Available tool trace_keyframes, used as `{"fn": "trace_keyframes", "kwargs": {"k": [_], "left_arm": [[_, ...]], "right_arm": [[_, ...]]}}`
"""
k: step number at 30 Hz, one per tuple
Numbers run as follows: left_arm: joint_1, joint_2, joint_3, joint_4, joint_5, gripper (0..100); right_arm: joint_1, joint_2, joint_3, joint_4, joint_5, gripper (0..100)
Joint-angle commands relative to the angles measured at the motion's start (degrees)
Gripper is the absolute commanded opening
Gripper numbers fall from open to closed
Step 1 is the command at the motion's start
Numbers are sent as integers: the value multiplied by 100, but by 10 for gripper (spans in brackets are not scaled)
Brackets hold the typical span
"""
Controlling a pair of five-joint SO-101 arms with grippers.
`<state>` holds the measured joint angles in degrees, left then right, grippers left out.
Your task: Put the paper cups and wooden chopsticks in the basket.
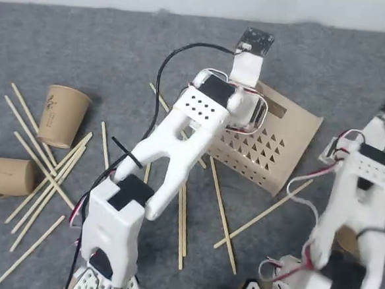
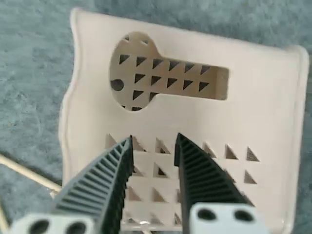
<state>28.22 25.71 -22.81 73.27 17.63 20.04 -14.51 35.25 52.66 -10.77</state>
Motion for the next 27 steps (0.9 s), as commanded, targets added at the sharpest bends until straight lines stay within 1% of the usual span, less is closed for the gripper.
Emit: {"fn": "trace_keyframes", "kwargs": {"k": [1, 6, 9, 12, 15, 16, 17, 22, 27], "left_arm": [[-571, -571, -453, 70, 53, 137], [-1424, -563, -822, 44, 62, 137], [-1591, -466, -620, -264, 79, 137], [-1732, -97, -444, -668, 308, 132], [-1785, 422, -576, -914, 352, 58], [-1785, 580, -708, -905, 352, 19], [-1785, 730, -848, -870, 352, 4], [-1785, 1398, -1701, -404, 352, 12], [-1776, 2084, -2334, -246, 352, 12]], "right_arm": [[-66, -1235, -378, 259, 0, 16], [-470, -1596, -422, 119, -44, 16], [-646, -1367, -220, -330, -396, 16], [-699, -954, -62, -787, -484, 16], [-708, -470, -79, -989, -484, 16], [-708, -338, -88, -1033, -475, 17], [-708, -242, -105, -1033, -475, 17], [-716, 101, -246, -1024, -492, 17], [-831, 92, -255, -980, -519, 17]]}}
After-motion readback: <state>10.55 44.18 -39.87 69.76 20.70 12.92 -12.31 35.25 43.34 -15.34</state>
